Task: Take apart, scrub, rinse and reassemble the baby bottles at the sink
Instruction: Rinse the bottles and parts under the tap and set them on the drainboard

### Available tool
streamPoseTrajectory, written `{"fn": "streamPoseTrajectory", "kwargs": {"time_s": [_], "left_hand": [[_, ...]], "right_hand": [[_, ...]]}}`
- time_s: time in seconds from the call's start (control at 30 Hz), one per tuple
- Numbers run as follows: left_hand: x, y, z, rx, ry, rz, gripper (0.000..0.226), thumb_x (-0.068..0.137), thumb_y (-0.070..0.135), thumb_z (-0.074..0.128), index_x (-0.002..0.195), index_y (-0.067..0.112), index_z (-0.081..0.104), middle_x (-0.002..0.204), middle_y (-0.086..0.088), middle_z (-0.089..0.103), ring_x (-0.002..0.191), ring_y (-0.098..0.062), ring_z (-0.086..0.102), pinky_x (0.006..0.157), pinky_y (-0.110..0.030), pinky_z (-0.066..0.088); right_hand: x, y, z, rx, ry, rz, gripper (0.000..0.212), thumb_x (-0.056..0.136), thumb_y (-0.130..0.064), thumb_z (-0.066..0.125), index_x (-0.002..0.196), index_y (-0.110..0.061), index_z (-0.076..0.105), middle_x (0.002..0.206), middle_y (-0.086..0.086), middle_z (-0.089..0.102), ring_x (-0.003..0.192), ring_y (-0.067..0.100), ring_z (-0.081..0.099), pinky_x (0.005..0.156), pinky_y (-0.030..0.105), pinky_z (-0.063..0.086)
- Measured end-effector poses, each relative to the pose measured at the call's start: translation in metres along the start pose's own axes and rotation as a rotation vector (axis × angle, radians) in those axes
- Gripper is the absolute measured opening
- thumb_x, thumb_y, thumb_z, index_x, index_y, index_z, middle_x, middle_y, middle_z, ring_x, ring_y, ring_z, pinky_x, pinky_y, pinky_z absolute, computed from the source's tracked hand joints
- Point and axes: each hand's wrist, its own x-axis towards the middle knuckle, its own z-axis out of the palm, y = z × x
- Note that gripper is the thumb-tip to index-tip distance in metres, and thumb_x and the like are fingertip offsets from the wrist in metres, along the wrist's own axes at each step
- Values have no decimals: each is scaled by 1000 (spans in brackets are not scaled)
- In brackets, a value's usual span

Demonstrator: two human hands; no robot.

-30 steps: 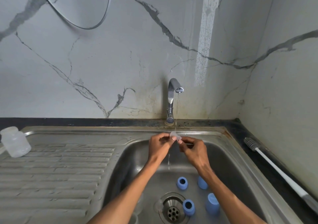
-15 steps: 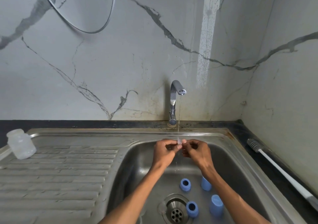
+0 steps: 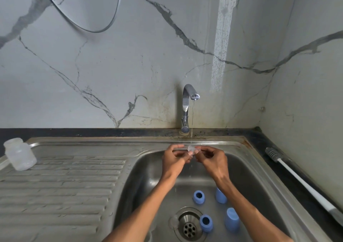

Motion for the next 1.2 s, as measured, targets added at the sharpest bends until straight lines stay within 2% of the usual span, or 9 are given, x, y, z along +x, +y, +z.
{"fn": "streamPoseTrajectory", "kwargs": {"time_s": [0.07,0.17,0.27,0.4,0.53,0.67,0.93,1.1,1.2], "left_hand": [[-1,0,-1,61,-42,41,40,81,16,83,117,21,65,92,-8,77,81,-22,75,73,-35,62],[-3,0,1,102,-73,65,20,90,22,74,110,22,75,93,-1,78,89,-19,74,78,-35,62],[-3,3,2,-48,-72,-60,14,93,11,68,105,12,76,93,-10,77,88,-25,73,83,-36,61],[-3,8,2,-220,-86,-224,18,93,-5,61,105,3,72,94,-17,76,79,-21,72,80,-29,59],[-2,9,3,-341,-111,-302,20,91,-3,63,106,8,72,98,-18,76,86,-22,73,83,-30,59],[-2,9,4,-324,-108,-311,16,89,8,70,103,5,74,102,-18,75,93,-25,71,86,-32,56],[-1,11,6,-215,-130,-303,19,96,24,63,111,14,68,98,-20,75,77,-26,71,71,-32,55],[-2,12,5,-201,-122,-331,38,97,41,59,106,6,71,92,-19,76,79,-25,74,72,-31,59],[-2,12,3,-191,-122,-339,47,97,49,56,105,5,72,92,-20,76,78,-25,74,72,-33,60]], "right_hand": [[1,1,1,-4,-38,-5,16,84,-17,78,98,-23,77,88,-6,78,83,10,74,85,40,61],[-1,0,5,-3,-114,-18,25,83,-18,79,107,-24,75,96,-8,77,93,8,72,86,38,60],[-2,-2,5,-73,-138,-52,29,87,-18,75,115,-25,73,102,-9,75,98,6,69,85,34,60],[-2,0,4,-129,-160,-67,41,86,-1,71,120,-23,70,108,-9,73,103,4,67,82,14,54],[-2,-1,4,-82,-127,-80,37,86,-3,73,117,-23,71,107,-9,74,102,3,68,88,16,54],[-3,-2,4,-23,-80,-70,28,87,-10,74,113,-19,73,100,-8,76,94,0,70,87,19,56],[-2,-3,3,-58,14,-50,10,86,-19,77,96,-18,76,86,-8,76,81,1,71,78,21,59],[-1,-2,2,-86,-69,-71,18,91,-29,72,106,-22,77,96,-10,77,92,2,71,85,21,56],[-2,-3,3,-75,-149,-75,26,89,-23,74,115,-24,74,102,-10,75,96,-1,69,82,12,54]]}}
